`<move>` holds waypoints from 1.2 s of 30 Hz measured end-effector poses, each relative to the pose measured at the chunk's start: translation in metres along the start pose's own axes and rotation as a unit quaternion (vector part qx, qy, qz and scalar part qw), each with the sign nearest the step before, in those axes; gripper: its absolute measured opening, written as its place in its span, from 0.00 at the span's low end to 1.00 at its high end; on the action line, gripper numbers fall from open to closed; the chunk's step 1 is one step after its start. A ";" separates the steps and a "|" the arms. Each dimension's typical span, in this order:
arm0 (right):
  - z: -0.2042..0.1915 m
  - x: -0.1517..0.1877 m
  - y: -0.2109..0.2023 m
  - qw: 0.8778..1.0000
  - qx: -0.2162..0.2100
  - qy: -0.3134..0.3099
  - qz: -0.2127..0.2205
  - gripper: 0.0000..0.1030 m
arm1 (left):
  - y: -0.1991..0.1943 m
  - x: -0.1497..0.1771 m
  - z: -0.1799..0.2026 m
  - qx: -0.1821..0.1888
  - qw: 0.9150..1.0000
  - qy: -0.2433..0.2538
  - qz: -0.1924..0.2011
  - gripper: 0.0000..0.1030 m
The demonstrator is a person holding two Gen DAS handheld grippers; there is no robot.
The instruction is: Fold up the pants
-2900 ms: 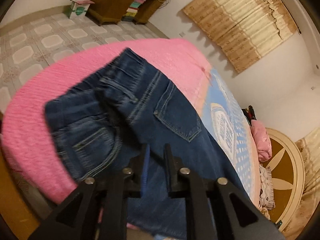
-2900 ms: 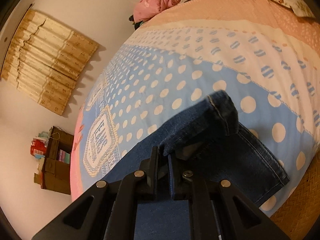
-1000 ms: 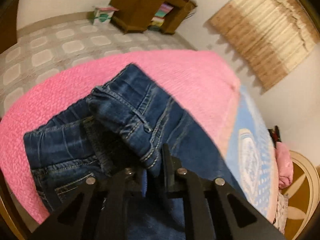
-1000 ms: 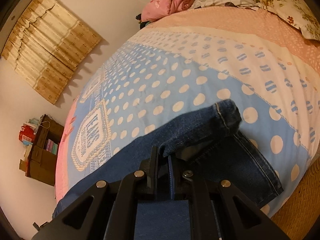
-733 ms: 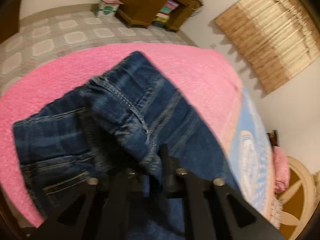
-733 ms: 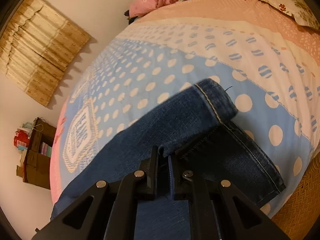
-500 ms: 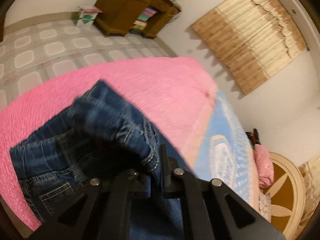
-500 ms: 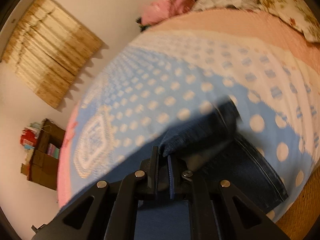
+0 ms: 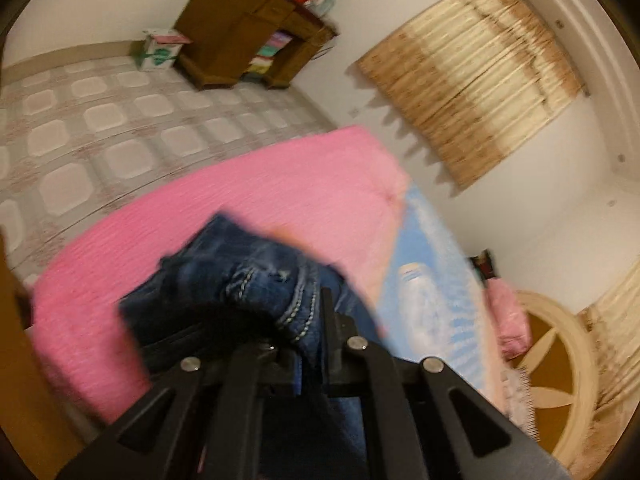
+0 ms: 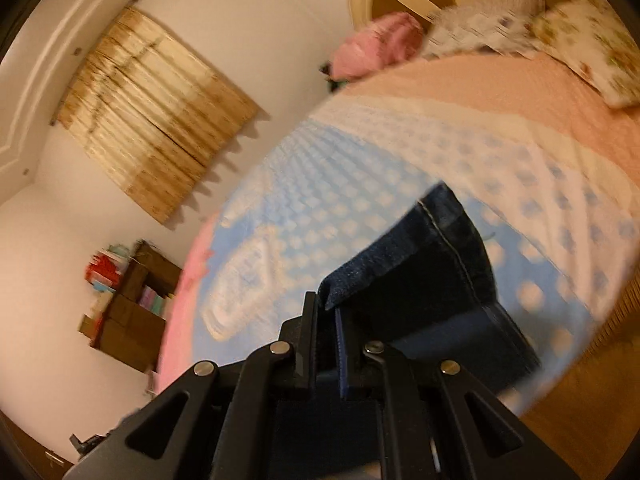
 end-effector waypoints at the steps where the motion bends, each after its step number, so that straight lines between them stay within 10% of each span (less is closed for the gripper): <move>1: 0.015 0.011 0.004 1.000 0.008 0.010 -0.012 0.07 | 0.003 0.008 -0.010 -0.014 1.000 -0.004 -0.008 0.05; 9: 0.108 0.101 0.056 0.989 0.108 0.044 -0.090 0.07 | 0.049 0.073 -0.068 -0.133 0.989 0.000 -0.057 0.07; 19: 0.115 0.109 0.063 0.986 0.127 0.058 -0.092 0.15 | 0.025 0.067 -0.049 -0.183 0.978 0.084 -0.061 0.27; 25: 0.111 0.094 -0.005 0.971 0.223 0.083 0.024 0.36 | -0.039 0.045 -0.068 -0.241 0.967 0.082 0.029 0.44; 32: -0.042 0.102 0.022 0.984 0.112 -0.137 0.009 0.36 | -0.046 0.050 -0.048 -0.201 0.971 0.118 0.054 0.44; 36: -0.176 0.146 0.081 0.962 -0.024 -0.260 -0.078 0.36 | -0.011 0.060 -0.027 -0.167 0.976 0.137 0.024 0.44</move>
Point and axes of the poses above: each gripper's, at about its wrist camera, not at the fingertips, and y roughly the way its jaws point, z to its right, x to its underside, the point moved 1 cm from there along y, roughly the way its jaws point, and after that the axes turned 6 degrees about x, right-handed, at the moved point
